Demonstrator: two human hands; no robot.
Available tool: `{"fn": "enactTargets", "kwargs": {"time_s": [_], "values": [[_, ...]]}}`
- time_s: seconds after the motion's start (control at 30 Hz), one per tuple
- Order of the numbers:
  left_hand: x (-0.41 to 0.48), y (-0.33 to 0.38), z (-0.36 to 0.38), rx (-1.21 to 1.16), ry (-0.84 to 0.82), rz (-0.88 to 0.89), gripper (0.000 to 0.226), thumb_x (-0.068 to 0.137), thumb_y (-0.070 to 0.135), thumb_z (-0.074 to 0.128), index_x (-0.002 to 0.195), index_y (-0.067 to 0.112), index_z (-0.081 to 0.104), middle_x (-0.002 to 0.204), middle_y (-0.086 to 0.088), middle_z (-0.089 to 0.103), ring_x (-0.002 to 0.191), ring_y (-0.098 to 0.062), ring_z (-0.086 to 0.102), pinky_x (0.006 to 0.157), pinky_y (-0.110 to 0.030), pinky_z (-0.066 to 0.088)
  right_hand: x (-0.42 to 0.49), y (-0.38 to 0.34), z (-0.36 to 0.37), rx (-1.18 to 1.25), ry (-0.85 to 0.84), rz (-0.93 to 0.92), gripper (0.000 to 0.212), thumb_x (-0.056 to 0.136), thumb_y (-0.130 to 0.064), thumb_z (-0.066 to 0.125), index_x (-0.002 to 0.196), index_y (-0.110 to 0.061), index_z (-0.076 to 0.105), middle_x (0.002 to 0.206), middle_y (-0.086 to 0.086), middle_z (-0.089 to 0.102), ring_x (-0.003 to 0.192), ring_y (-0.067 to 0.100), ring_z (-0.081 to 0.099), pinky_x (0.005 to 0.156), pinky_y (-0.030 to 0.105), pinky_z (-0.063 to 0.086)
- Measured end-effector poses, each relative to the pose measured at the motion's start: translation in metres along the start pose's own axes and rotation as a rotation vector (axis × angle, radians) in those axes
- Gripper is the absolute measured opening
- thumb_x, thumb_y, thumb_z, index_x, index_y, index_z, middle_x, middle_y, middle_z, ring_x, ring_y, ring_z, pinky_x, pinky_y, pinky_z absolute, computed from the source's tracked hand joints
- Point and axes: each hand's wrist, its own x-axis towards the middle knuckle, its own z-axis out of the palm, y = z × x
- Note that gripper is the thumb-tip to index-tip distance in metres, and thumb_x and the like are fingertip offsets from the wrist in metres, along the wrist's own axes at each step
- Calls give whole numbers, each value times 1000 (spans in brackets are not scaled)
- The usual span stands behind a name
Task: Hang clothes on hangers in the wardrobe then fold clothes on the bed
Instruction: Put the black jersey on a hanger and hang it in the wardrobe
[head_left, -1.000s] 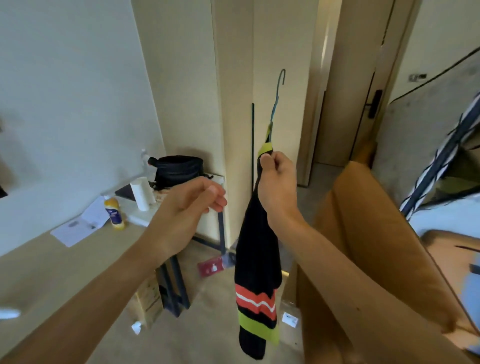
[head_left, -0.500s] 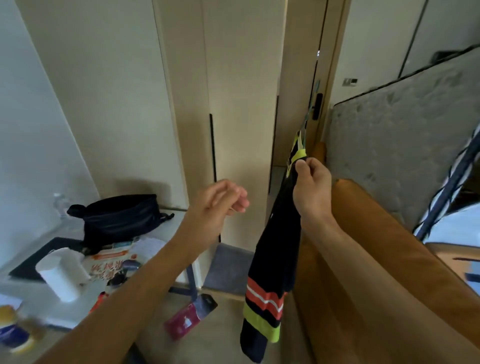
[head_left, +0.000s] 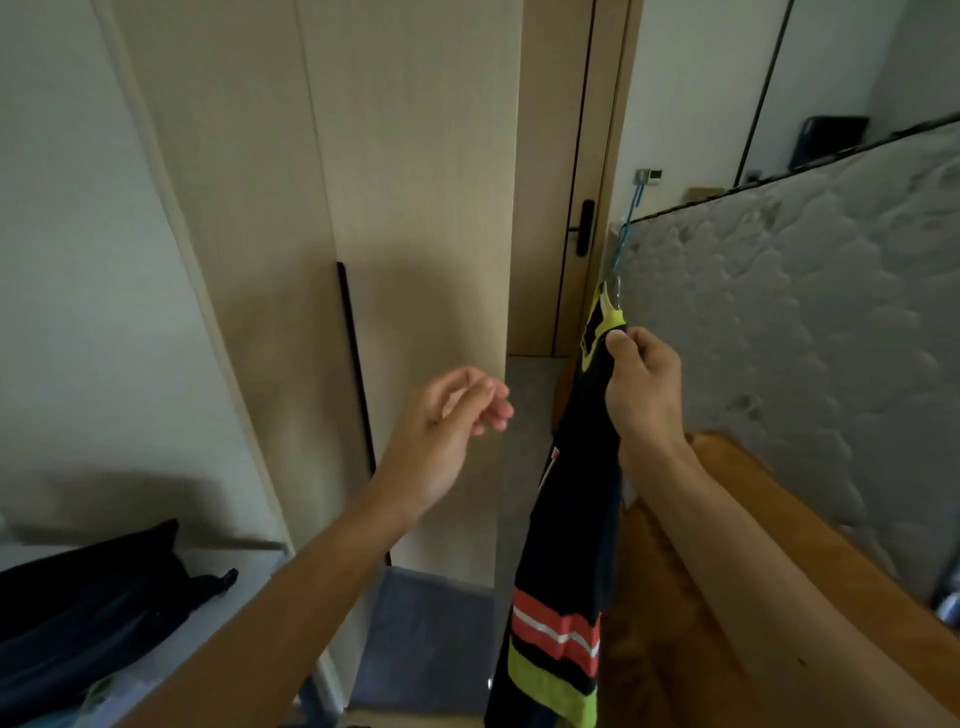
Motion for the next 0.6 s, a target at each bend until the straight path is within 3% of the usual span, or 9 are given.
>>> {"fn": "enactTargets", "kwargs": {"time_s": [0.1, 0.27, 0.47, 0.6], "values": [[65, -25, 3, -12, -3, 24, 26, 97, 32, 49, 92, 15, 66, 83, 4, 72, 80, -14, 68, 76, -28, 50, 62, 13, 19, -2, 1, -2, 28, 101, -22, 47, 74, -11, 50, 71, 9, 41, 66, 23, 39, 59, 37, 32], [167, -67, 11, -104, -32, 49, 25, 95, 32, 51, 89, 13, 65, 78, 7, 70, 76, -10, 66, 71, -20, 49, 164, 44, 44, -32, -28, -27, 34, 100, -21, 46, 89, 11, 50, 75, 10, 49, 68, 24, 45, 59, 37, 35], [286, -138, 19, -161, -117, 78, 33, 93, 39, 53, 92, 8, 64, 80, 5, 70, 77, -9, 65, 73, -17, 49, 287, 99, 73, -104, 6, -59, 38, 98, -24, 47, 94, 13, 51, 77, 11, 53, 68, 23, 48, 59, 38, 37], [366, -183, 22, -139, -148, 119, 38, 92, 44, 48, 94, 10, 66, 87, -3, 71, 83, -16, 67, 76, -23, 50, 372, 136, 93, -153, 43, -51, 33, 101, -20, 47, 88, 10, 52, 69, 8, 48, 57, 18, 44, 50, 28, 35]]}}
